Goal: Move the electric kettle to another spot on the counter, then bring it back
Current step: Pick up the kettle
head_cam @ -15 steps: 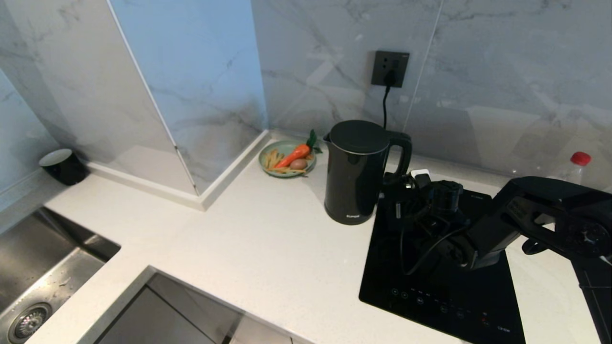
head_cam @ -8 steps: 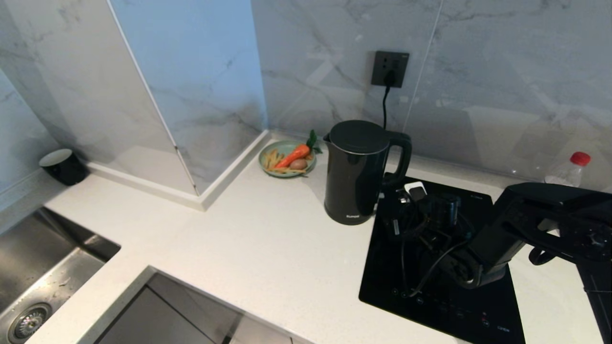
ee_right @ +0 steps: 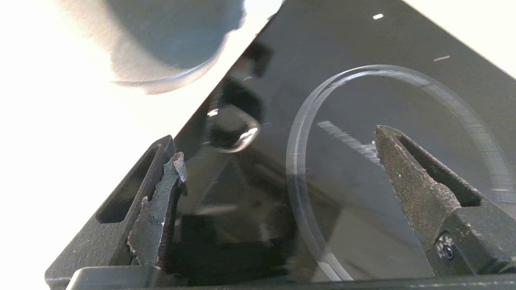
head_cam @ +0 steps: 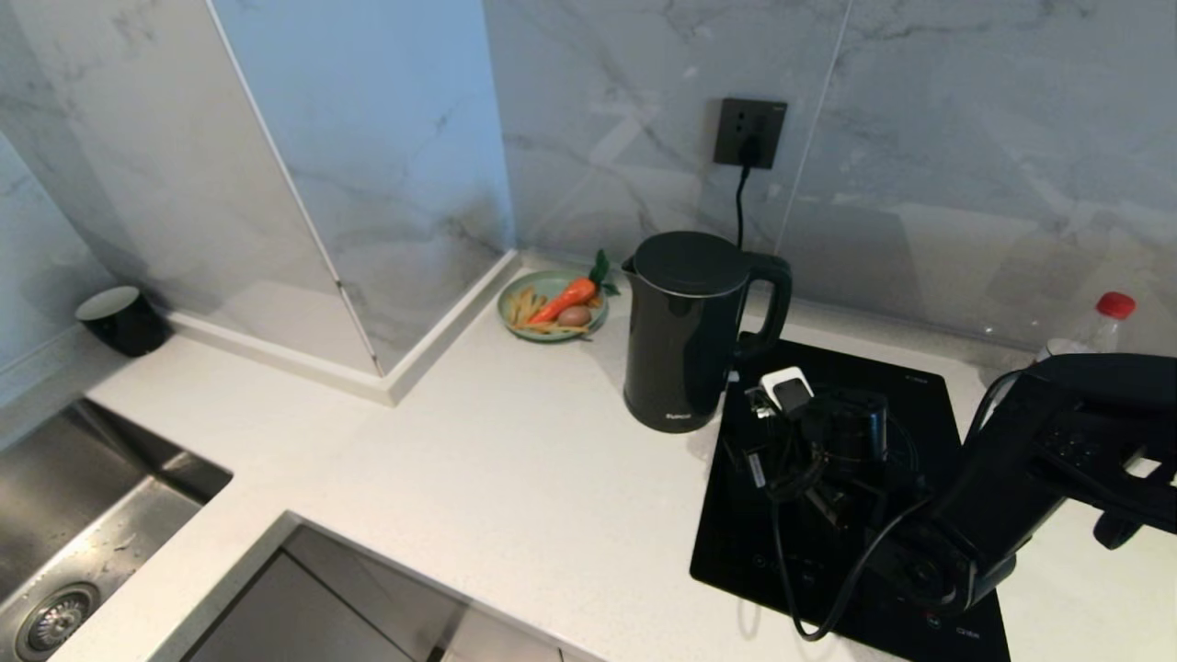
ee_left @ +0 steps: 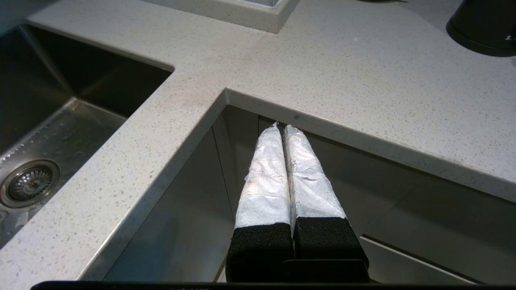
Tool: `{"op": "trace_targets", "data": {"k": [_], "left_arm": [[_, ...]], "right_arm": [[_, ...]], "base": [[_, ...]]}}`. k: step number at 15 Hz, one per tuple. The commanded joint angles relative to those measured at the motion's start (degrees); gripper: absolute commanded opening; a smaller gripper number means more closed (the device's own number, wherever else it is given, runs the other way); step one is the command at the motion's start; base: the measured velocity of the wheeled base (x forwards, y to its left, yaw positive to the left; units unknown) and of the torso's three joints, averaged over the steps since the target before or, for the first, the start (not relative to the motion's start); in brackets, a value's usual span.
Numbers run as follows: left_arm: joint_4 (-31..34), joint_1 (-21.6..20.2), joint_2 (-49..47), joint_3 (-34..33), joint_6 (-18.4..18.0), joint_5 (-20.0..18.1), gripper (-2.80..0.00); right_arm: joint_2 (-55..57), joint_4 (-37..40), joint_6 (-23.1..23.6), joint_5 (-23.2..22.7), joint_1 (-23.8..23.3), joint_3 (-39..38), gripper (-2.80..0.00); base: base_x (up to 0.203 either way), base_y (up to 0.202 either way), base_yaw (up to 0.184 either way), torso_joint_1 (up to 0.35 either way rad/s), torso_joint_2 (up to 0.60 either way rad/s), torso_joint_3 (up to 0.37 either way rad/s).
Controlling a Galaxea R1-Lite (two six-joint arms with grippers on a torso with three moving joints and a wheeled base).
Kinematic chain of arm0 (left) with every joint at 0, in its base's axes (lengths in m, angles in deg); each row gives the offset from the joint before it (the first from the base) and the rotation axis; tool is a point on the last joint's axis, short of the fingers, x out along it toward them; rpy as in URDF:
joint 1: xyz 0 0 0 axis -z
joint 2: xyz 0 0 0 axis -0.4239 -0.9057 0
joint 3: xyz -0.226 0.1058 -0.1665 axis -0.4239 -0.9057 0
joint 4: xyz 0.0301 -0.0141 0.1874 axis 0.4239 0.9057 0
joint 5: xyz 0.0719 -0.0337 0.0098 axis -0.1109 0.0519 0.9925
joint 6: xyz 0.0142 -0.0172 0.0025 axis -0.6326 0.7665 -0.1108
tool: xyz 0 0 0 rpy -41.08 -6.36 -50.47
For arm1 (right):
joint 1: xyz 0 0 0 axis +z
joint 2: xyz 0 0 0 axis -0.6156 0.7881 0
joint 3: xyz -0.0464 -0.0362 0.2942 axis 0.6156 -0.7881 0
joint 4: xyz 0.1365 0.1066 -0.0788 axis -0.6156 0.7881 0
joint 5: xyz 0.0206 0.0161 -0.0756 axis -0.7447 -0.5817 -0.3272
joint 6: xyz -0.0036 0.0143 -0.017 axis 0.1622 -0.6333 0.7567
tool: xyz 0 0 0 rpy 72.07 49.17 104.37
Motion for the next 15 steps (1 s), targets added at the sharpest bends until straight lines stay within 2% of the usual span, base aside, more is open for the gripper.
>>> {"op": "trace_targets", "data": {"k": [1,4,5,12,15], "left_arm": [[0.02,-0.09,0.0,0.0,0.02,0.02,-2.8],[0.02,0.0,0.0,0.0,0.02,0.02,-2.8],[0.02,0.0,0.0,0.0,0.02,0.02,-2.8],[0.02,0.0,0.0,0.0,0.11,0.02,-2.8],[0.02,0.0,-0.09,0.0,0.02,0.02,-2.8]], "right_arm": [[-4.69,-0.41,1.5,0.55,0.23,-0.98,0.0],[-9.33,-0.27,8.32,3.2,-1.49,-1.56,0.0],[-10.4,-0.27,8.87,3.37,-1.9,-1.81,0.0],[-12.32,-0.6,8.9,3.12,-6.13,1.55,0.0],[-12.07,-2.81,8.58,0.47,-7.64,2.82,0.0]], "base": [[0.0,0.0,0.0,0.0,0.0,0.0],[0.0,0.0,0.0,0.0,0.0,0.0],[0.0,0.0,0.0,0.0,0.0,0.0],[0.0,0.0,0.0,0.0,0.0,0.0],[0.0,0.0,0.0,0.0,0.0,0.0]]}}
